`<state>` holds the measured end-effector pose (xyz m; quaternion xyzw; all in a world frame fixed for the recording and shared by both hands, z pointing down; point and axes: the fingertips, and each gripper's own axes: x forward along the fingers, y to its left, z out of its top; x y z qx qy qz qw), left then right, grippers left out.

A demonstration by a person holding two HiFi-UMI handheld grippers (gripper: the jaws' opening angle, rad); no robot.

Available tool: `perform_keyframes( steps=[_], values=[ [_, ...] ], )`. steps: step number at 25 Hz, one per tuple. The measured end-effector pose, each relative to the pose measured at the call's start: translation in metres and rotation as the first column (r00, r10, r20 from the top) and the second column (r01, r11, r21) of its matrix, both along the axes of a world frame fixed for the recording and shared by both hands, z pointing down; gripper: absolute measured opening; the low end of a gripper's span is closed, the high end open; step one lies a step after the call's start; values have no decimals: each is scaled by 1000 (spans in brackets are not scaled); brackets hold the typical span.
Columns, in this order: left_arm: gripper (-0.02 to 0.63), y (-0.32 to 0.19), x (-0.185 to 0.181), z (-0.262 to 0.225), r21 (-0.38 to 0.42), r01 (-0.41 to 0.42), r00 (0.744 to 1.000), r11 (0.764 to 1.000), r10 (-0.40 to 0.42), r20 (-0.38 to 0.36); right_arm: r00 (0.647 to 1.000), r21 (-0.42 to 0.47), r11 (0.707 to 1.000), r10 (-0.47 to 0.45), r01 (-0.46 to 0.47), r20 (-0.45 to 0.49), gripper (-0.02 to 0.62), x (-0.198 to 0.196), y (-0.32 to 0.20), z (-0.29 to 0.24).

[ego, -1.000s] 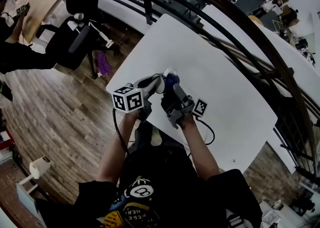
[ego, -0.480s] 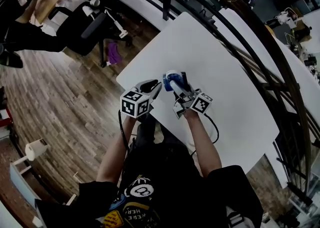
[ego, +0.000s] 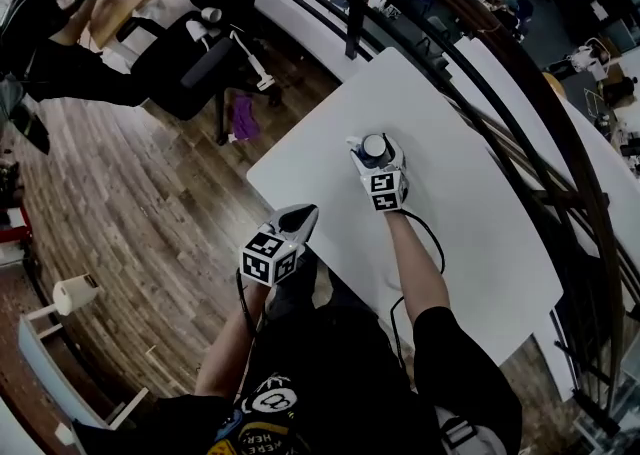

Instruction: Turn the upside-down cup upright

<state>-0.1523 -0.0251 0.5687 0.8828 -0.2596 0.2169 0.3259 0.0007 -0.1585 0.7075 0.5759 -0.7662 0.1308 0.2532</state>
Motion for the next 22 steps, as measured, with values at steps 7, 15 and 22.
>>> perform_keyframes(
  steps=[7,15,22],
  values=[
    [6,24,20,-1,-10,-107,994,994,107,-32,995,-112,993,44,-34,89,386,1,57,12],
    [6,40,27,-9,101,-180,984,978,180,5,882,-201,947,310,-252,355,1,-29,233,-59],
    [6,60,23,-28,158,-167,983,973,176,-46,859,-55,934,347,-354,376,0,-30,259,-141]
  ],
)
